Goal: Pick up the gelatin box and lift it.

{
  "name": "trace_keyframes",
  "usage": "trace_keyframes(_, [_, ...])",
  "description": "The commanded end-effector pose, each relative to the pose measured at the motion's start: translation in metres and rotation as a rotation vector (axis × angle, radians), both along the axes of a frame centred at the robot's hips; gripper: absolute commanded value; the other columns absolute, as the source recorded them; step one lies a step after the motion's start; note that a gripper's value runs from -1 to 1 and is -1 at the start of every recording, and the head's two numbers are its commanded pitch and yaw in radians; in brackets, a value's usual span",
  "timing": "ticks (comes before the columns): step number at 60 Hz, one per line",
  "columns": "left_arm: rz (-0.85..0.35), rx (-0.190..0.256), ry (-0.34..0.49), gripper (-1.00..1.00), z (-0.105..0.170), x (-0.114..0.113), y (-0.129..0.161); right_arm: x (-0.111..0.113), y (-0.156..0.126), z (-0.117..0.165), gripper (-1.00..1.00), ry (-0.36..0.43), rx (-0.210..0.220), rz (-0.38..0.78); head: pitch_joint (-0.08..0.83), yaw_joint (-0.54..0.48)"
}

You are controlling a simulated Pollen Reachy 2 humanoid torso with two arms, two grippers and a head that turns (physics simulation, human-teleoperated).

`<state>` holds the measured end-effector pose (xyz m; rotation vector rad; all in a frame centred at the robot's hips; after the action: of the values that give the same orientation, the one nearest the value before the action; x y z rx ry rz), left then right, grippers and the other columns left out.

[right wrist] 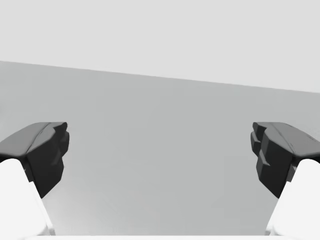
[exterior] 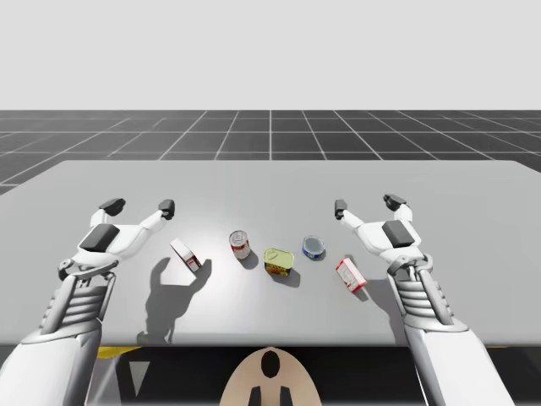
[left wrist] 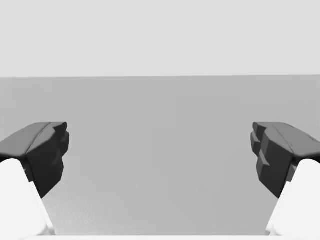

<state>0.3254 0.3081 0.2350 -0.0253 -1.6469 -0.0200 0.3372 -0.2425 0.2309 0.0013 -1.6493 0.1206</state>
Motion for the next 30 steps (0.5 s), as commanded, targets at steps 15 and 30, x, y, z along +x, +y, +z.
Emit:
trace_keyframes(15, [0.009, 0.009, -0.004, -1.00, -0.0003, 0.0007, 0.0012, 0.0007, -0.0043, 0.0017, -1.00, 0.010, 0.004, -0.012, 0.161, -0.01])
trace_keyframes(30, [0.003, 0.018, -0.002, -1.00, -0.0009, 0.0017, 0.0013, 0.0020, -0.0027, 0.0005, -1.00, 0.012, -0.010, -0.012, 0.379, -0.02])
